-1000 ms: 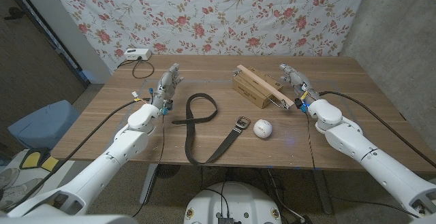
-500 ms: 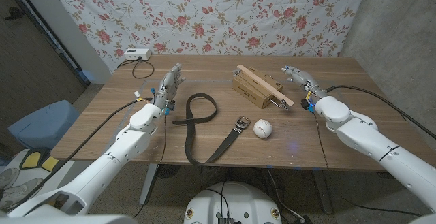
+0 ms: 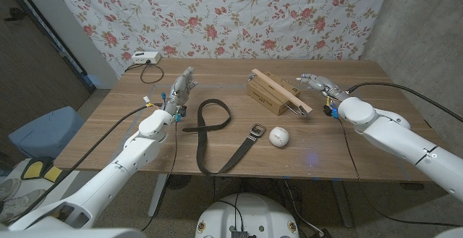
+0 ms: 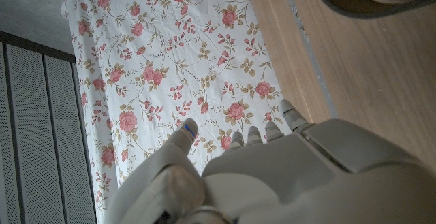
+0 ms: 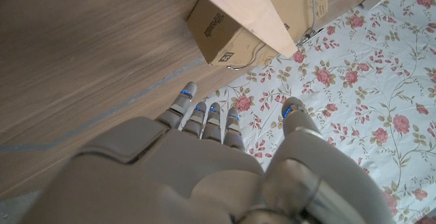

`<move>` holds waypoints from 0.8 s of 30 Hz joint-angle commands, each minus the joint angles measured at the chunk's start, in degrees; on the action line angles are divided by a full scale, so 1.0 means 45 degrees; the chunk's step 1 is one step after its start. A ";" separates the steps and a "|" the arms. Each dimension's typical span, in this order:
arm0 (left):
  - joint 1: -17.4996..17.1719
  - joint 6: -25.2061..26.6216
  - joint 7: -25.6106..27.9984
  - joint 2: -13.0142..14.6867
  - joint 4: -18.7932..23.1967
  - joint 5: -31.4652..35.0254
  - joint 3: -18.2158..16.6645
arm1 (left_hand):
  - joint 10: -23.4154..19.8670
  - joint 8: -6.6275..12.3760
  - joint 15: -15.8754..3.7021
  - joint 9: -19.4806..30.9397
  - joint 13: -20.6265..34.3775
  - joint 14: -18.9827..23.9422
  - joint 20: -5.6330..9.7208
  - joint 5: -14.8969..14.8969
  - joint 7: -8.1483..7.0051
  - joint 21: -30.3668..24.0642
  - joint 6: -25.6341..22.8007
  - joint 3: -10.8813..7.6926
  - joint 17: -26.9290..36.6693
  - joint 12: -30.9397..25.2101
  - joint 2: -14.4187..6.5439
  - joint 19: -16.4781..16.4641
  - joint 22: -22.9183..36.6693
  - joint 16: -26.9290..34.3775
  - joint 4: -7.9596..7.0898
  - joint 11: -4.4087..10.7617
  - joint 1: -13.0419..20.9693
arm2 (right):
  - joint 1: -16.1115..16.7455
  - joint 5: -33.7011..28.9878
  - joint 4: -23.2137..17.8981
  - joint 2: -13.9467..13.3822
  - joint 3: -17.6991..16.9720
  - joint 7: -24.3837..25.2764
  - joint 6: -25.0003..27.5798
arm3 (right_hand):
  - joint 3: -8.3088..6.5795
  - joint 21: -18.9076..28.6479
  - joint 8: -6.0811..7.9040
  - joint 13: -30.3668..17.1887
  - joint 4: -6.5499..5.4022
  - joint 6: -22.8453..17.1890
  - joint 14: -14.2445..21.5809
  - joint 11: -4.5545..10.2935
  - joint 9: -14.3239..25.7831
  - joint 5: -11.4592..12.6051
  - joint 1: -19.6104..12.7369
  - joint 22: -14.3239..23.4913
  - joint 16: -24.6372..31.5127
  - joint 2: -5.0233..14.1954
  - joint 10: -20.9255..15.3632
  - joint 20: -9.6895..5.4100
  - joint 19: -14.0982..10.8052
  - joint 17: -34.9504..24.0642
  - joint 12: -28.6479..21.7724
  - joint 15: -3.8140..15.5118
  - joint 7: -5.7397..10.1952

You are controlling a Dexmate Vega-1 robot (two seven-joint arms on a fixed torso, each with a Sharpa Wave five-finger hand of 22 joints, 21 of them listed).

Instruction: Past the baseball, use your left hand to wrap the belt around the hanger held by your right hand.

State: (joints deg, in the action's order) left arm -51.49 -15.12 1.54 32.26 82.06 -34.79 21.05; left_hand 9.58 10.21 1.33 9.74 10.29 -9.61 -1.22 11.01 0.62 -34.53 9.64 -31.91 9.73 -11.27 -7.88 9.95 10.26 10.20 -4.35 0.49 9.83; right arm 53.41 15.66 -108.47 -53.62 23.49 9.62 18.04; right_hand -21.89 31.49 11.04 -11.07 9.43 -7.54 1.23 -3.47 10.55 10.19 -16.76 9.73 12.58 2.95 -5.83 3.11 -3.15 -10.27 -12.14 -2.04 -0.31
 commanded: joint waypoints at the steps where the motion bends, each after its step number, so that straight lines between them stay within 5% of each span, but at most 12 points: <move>1: 0.0216 0.0029 -0.0054 -0.0101 -0.0261 0.0023 0.0055 | 0.2270 0.0058 0.0024 0.0037 0.0058 -0.2133 -0.0128 0.0038 0.0011 0.0031 0.2068 0.0003 0.0040 -0.0091 -0.0045 0.2075 0.0031 0.0084 0.0083 -0.0037 0.0074 | -0.0774 -0.0797 -0.1148 -0.1044 0.0670 -0.1030 0.2597 | -0.0010 -0.0068 -0.0004 -0.0063 0.0065 0.0034 0.0134 -0.0013 0.0042 -0.0006 -0.0119 0.0018 0.0024 -0.0118 0.0024 -0.0004 -0.0141 -0.0074 0.0050 -0.0046 -0.0097; 24: 0.0698 0.0062 -0.0400 -0.0282 -0.0887 -0.0019 0.0202 | 0.2292 0.0043 0.0050 0.0038 0.0060 -0.2142 -0.0144 0.0040 0.0018 0.0107 0.2082 0.0022 0.0045 -0.0073 -0.0048 0.2085 0.0037 0.0078 0.0084 -0.0040 0.0049 | -0.2749 -0.2949 -0.2678 -0.1810 0.2919 -0.3201 0.6305 | 0.0099 -0.0149 0.0091 -0.0093 0.0007 -0.0158 0.0670 -0.0046 0.0072 0.0016 -0.0349 0.0023 0.0136 -0.0382 -0.0177 0.0206 -0.0649 -0.0100 -0.0004 -0.0021 -0.0270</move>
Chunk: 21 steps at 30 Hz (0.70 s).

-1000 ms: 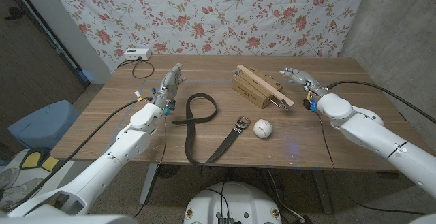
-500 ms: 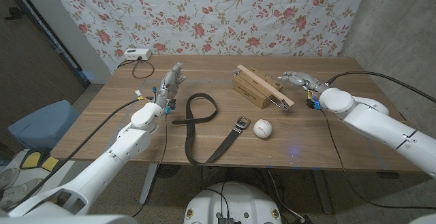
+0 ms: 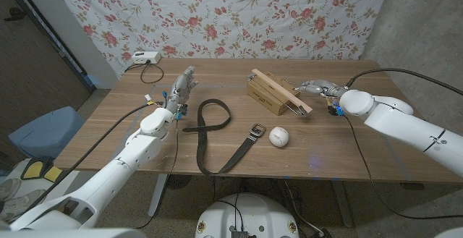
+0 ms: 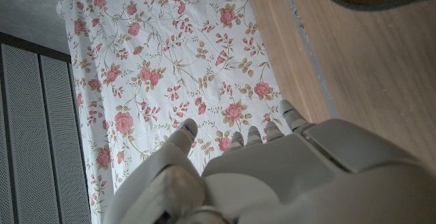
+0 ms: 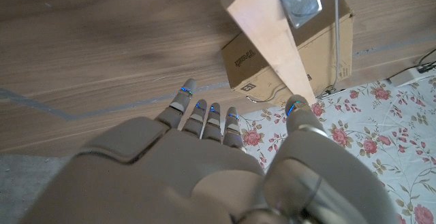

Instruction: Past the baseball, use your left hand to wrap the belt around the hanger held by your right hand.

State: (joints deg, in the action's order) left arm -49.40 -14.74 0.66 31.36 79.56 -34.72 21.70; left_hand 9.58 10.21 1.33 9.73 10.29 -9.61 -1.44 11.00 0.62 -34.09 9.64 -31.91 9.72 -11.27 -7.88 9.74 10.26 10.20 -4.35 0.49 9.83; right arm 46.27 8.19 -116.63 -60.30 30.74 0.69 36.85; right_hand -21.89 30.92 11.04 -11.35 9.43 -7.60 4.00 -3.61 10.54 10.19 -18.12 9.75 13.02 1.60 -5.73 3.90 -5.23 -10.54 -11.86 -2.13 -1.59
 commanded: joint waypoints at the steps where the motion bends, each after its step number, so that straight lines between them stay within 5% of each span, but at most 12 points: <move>1: 0.0254 -0.0037 -0.0233 -0.0092 -0.0367 -0.0042 0.0060 | 0.2299 0.0043 0.0048 0.0039 0.0061 -0.2131 -0.0115 0.0040 0.0018 0.0011 0.2082 0.0022 0.0046 -0.0070 -0.0048 0.2127 0.0039 0.0083 0.0085 -0.0034 0.0048 | -0.1312 -0.1461 -0.0945 -0.0321 0.1479 -0.1351 0.2340 | 0.0115 -0.0027 0.0100 -0.0033 0.0001 -0.0171 0.0069 -0.0017 0.0075 0.0016 -0.0039 0.0020 0.0040 -0.0105 -0.0209 0.0034 -0.0202 -0.0041 -0.0068 0.0008 -0.0015; 4: 0.0288 -0.0034 -0.0248 -0.0086 -0.0406 -0.0017 0.0075 | 0.2249 0.0046 0.0215 0.0040 0.0062 -0.1995 -0.0339 0.0031 -0.0004 0.0037 0.2067 0.0047 0.0048 -0.0086 -0.0012 0.2111 0.0046 0.0129 0.0093 -0.0054 0.0030 | -0.1661 -0.2035 -0.1169 -0.0284 0.1973 -0.1571 0.2907 | 0.0184 -0.0048 0.0109 -0.0039 -0.0026 -0.0205 0.0159 -0.0012 0.0080 0.0021 0.0000 0.0020 0.0062 -0.0203 -0.0241 0.0085 -0.0260 -0.0051 -0.0074 -0.0015 -0.0085; 7: 0.0314 0.0113 -0.0313 0.0040 -0.0346 0.0012 0.0100 | 0.1724 0.0182 0.0741 0.0055 0.0081 -0.1290 -0.1417 -0.0040 -0.0784 0.0060 0.1528 0.0205 0.0058 -0.0252 0.0305 0.1796 0.0074 0.0279 0.0299 -0.0070 0.0019 | -0.2039 -0.2502 -0.1319 -0.0258 0.2437 -0.1936 0.3371 | 0.0263 -0.0070 0.0123 -0.0048 -0.0046 -0.0252 0.0284 -0.0065 0.0085 0.0040 0.0031 0.0021 0.0094 -0.0325 -0.0324 0.0151 -0.0343 -0.0061 -0.0099 -0.0001 -0.0128; 9: 0.0336 0.0133 -0.0373 0.0095 -0.0362 0.0029 0.0108 | 0.1475 0.0209 0.1037 0.0064 0.0097 -0.1087 -0.1753 -0.0062 -0.0934 0.0101 0.1331 0.0235 0.0069 -0.0324 0.0377 0.1754 0.0090 0.0294 0.0408 -0.0241 0.0051 | -0.2281 -0.2770 -0.1397 -0.0210 0.2724 -0.2181 0.3687 | 0.0316 -0.0082 0.0122 -0.0055 -0.0060 -0.0263 0.0428 -0.0102 0.0089 0.0062 0.0039 0.0022 0.0134 -0.0405 -0.0342 0.0187 -0.0430 -0.0068 -0.0099 0.0070 -0.0168; 15: 0.0555 0.0254 -0.0875 0.0416 -0.0476 0.0187 0.0243 | 0.0705 0.0337 0.1297 0.0078 0.0140 -0.0308 -0.2140 -0.0134 -0.1400 0.0143 0.0516 0.0354 0.0092 -0.0535 0.0714 0.1457 0.0116 0.0426 0.0817 -0.0445 0.0189 | -0.2957 -0.3537 -0.1435 -0.0078 0.3532 -0.2881 0.4240 | 0.0388 -0.0100 0.0134 -0.0064 -0.0072 -0.0312 0.0533 -0.0126 0.0095 0.0093 0.0047 0.0024 0.0153 -0.0517 -0.0411 0.0241 -0.0541 -0.0075 -0.0116 0.0105 -0.0232; 21: 0.0756 0.0283 -0.1343 0.0555 -0.0651 0.0166 0.0309 | -0.0033 0.0354 0.1461 0.0088 0.0165 0.0560 -0.2315 -0.0164 -0.1397 0.0163 0.0054 0.0417 0.0119 -0.0735 0.0926 0.1169 0.0133 0.0598 0.1157 -0.0644 0.0330 | -0.3968 -0.4764 -0.1353 0.0150 0.4832 -0.3878 0.5070 | 0.0421 -0.0113 0.0095 -0.0077 -0.0061 -0.0223 0.0727 -0.0077 0.0103 0.0151 -0.0035 0.0026 0.0199 -0.0591 -0.0435 0.0329 -0.0717 -0.0082 -0.0113 0.0164 -0.0244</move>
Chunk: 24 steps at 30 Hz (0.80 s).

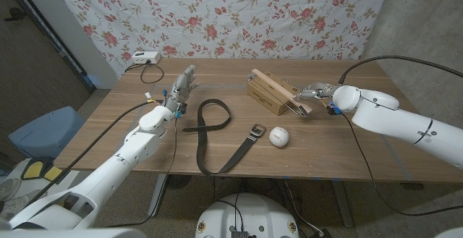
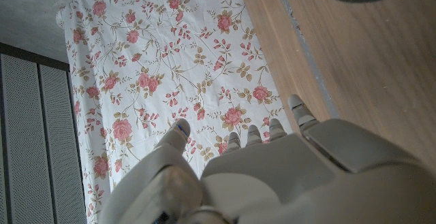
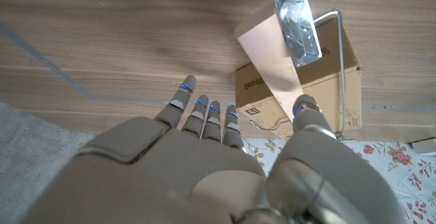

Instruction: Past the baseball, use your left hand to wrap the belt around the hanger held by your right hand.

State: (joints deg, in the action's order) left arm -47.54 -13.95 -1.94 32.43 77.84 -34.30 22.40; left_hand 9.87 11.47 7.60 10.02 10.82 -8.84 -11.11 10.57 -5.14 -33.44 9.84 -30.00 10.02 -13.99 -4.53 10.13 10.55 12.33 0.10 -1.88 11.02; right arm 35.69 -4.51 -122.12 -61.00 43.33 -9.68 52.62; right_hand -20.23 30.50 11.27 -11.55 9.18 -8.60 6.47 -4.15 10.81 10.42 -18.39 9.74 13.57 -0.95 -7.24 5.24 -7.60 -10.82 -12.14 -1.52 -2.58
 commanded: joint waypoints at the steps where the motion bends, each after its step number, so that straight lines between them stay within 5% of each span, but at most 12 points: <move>1: 0.0387 0.0078 -0.0911 0.0323 -0.0341 0.0035 0.0164 | -0.0229 0.0060 0.0067 0.0022 0.0049 0.0460 -0.0186 -0.0067 -0.0121 0.0020 -0.0022 -0.0003 0.0057 -0.0165 0.0198 0.1038 0.0073 0.0124 0.0217 -0.0119 0.0089 | -0.1863 -0.2233 -0.0093 0.0362 0.2360 -0.1819 0.1715 | 0.0046 -0.0018 0.0042 -0.0035 -0.0001 0.0006 0.0199 0.0049 0.0046 0.0114 -0.0008 0.0028 0.0080 -0.0022 -0.0100 0.0075 -0.0232 -0.0023 -0.0048 0.0034 -0.0022; 6: 0.0475 0.0071 -0.1183 0.0302 -0.0484 -0.0104 0.0168 | -0.0458 0.0041 0.0112 0.0021 0.0057 0.0612 -0.0214 -0.0068 -0.0093 0.0031 -0.0102 0.0013 0.0063 -0.0222 0.0236 0.0964 0.0079 0.0128 0.0303 -0.0177 0.0120 | -0.2710 -0.3198 0.0208 0.0754 0.3432 -0.2670 0.2277 | 0.0109 -0.0066 0.0038 -0.0065 -0.0002 0.0039 0.0521 0.0128 0.0059 0.0201 -0.0178 0.0037 0.0160 -0.0147 -0.0225 0.0612 -0.0512 -0.0051 -0.0075 0.0177 0.0016; 24: 0.0301 0.0004 -0.1206 0.0366 -0.0458 -0.0353 -0.0034 | -0.0505 -0.0037 0.0130 0.0023 0.0073 0.0723 -0.0238 -0.0066 -0.0019 0.0063 -0.0099 0.0095 0.0103 -0.0185 0.0260 0.0893 0.0100 0.0099 0.0301 -0.0268 0.0001 | -0.4737 -0.5088 0.1284 0.1787 0.5791 -0.4983 0.2880 | 0.0204 -0.0051 0.0071 -0.0123 -0.0062 -0.0044 0.1252 0.0174 0.0081 0.0352 -0.0405 0.0058 0.0404 -0.0165 -0.0543 0.1028 -0.1297 -0.0132 -0.0132 0.0394 -0.0004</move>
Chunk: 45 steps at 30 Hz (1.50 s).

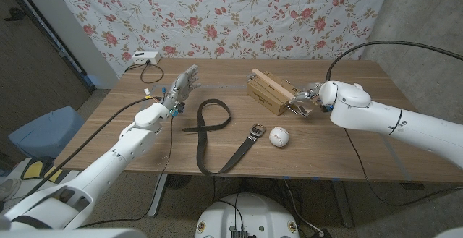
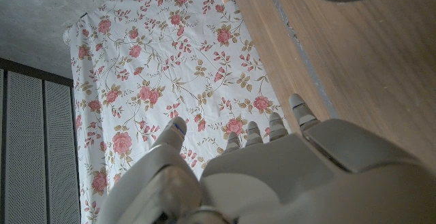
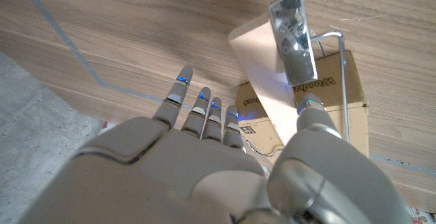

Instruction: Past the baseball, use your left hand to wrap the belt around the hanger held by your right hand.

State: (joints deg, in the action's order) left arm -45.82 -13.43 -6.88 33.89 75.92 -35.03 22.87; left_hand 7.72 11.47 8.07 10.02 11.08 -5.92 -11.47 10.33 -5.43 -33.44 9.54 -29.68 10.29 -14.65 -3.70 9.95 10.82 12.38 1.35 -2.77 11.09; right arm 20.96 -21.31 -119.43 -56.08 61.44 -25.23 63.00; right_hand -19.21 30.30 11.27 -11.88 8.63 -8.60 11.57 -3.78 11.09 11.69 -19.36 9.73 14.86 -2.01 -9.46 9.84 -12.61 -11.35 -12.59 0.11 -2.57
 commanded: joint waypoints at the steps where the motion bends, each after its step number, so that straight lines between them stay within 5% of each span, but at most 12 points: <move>1: -0.0092 -0.0119 -0.0108 0.0042 -0.0028 -0.0205 -0.0149 | -0.0045 -0.0041 0.0033 0.0025 0.0016 0.0084 -0.0159 -0.0014 0.0044 0.0065 -0.0032 0.0030 0.0047 -0.0044 0.0075 0.0933 0.0040 0.0091 0.0014 -0.0075 -0.0031 | -0.1586 -0.1478 0.0767 0.0764 0.1921 -0.1662 0.0605 | -0.0039 0.0011 0.0065 -0.0053 0.0079 -0.0021 0.0159 0.0095 0.0020 0.0086 -0.0259 0.0062 0.0127 0.0084 -0.0047 0.0038 -0.0293 -0.0016 -0.0023 0.0029 -0.0028; 24: -0.0200 -0.0183 -0.0109 0.0058 -0.0052 -0.0336 -0.0259 | -0.0122 -0.0095 0.0064 0.0029 0.0032 -0.0046 -0.0164 0.0010 0.0071 0.0127 -0.0093 0.0181 0.0099 0.0004 0.0021 0.0897 0.0067 -0.0026 -0.0168 -0.0142 -0.0379 | -0.2236 -0.2389 0.2730 0.1984 0.2808 -0.2828 -0.0095 | -0.0434 0.0415 0.0216 -0.0128 0.0137 -0.0393 0.0964 0.0254 0.0047 0.0181 -0.1669 0.0167 0.0382 0.0672 -0.0496 -0.0480 -0.2268 -0.0124 -0.0073 0.0229 0.0303; 31: -0.0219 -0.0177 -0.0128 0.0060 -0.0049 -0.0365 -0.0267 | -0.0143 -0.0105 0.0056 0.0029 0.0035 -0.0010 -0.0164 0.0017 0.0068 0.0140 -0.0099 0.0205 0.0102 0.0012 0.0013 0.0890 0.0071 -0.0024 -0.0193 -0.0148 -0.0433 | -0.2157 -0.2939 0.2823 0.2133 0.2913 -0.2701 0.0151 | -0.0791 0.1106 0.0505 -0.0183 0.0181 -0.1672 0.3301 0.0431 0.0052 0.0133 -0.3023 0.0301 0.1588 0.1695 -0.2260 -0.1190 -0.3931 -0.0596 -0.0532 0.1062 0.0521; 36: -0.0190 -0.0166 -0.0157 0.0045 -0.0064 -0.0353 -0.0238 | -0.0172 -0.0110 0.0072 0.0029 0.0036 0.0011 -0.0165 0.0022 0.0067 0.0149 -0.0109 0.0224 0.0106 0.0012 0.0008 0.0883 0.0073 -0.0024 -0.0215 -0.0147 -0.0477 | -0.1759 -0.3304 0.2643 0.2107 0.2696 -0.2055 0.0293 | -0.1038 0.1936 0.0908 -0.0421 0.0226 -0.3657 0.5950 0.0587 0.0061 0.0062 -0.4465 0.0449 0.3265 0.2510 -0.4654 -0.1781 -0.5021 -0.1552 -0.1511 0.1836 0.0711; 40: -0.0149 -0.0153 -0.0172 0.0025 -0.0068 -0.0341 -0.0214 | -0.0171 -0.0111 0.0079 0.0029 0.0037 0.0008 -0.0166 0.0025 0.0062 0.0156 -0.0121 0.0238 0.0108 0.0021 0.0005 0.0881 0.0075 -0.0031 -0.0231 -0.0138 -0.0508 | -0.1292 -0.3765 0.2371 0.2057 0.2474 -0.1246 0.0525 | -0.1402 0.3242 0.1206 -0.1191 -0.0065 -0.5876 0.8346 0.0903 0.0207 -0.0091 -0.6191 0.0772 0.5572 0.2964 -0.7278 -0.2405 -0.5662 -0.3781 -0.3259 0.2462 0.0868; 42: -0.0129 -0.0151 -0.0195 0.0014 -0.0075 -0.0344 -0.0203 | -0.0176 -0.0114 0.0096 0.0029 0.0038 0.0017 -0.0166 0.0028 0.0061 0.0160 -0.0121 0.0247 0.0109 0.0024 0.0002 0.0879 0.0077 -0.0032 -0.0241 -0.0142 -0.0527 | -0.1054 -0.4031 0.2237 0.2049 0.2378 -0.0845 0.0720 | -0.1716 0.3928 0.1443 -0.1740 -0.0194 -0.6991 0.9227 0.1023 0.0361 -0.0149 -0.6960 0.0958 0.6413 0.3050 -0.8240 -0.2559 -0.5715 -0.4847 -0.4181 0.2614 0.0891; 45: -0.0091 -0.0139 -0.0216 0.0008 -0.0069 -0.0321 -0.0176 | -0.0180 -0.0119 0.0095 0.0029 0.0039 0.0022 -0.0166 0.0032 0.0061 0.0166 -0.0122 0.0259 0.0111 0.0030 -0.0002 0.0874 0.0078 -0.0035 -0.0254 -0.0127 -0.0554 | -0.0685 -0.4223 0.2057 0.1993 0.2132 -0.0332 0.0826 | -0.1768 0.5308 0.1668 -0.3004 -0.0293 -0.8024 1.0527 0.1310 0.0724 -0.0301 -0.7950 0.1372 0.8084 0.2950 -0.9152 -0.2832 -0.5858 -0.6974 -0.5588 0.2642 0.0800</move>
State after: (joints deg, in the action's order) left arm -46.69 -14.21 -7.53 34.11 75.67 -36.58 21.77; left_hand 7.11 11.00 8.31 10.00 11.07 -5.72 -11.46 10.33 -5.11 -32.82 9.22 -28.73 10.53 -14.64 -3.65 9.95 11.08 12.38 0.39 -3.39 9.06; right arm 13.40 -36.17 -108.18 -46.95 73.40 -33.76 64.53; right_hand -26.47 49.54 18.06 -21.17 7.70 -41.42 53.79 1.14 13.12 10.78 -48.92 14.37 45.64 8.20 -47.24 -1.90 -38.26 -35.62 -32.97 6.25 1.41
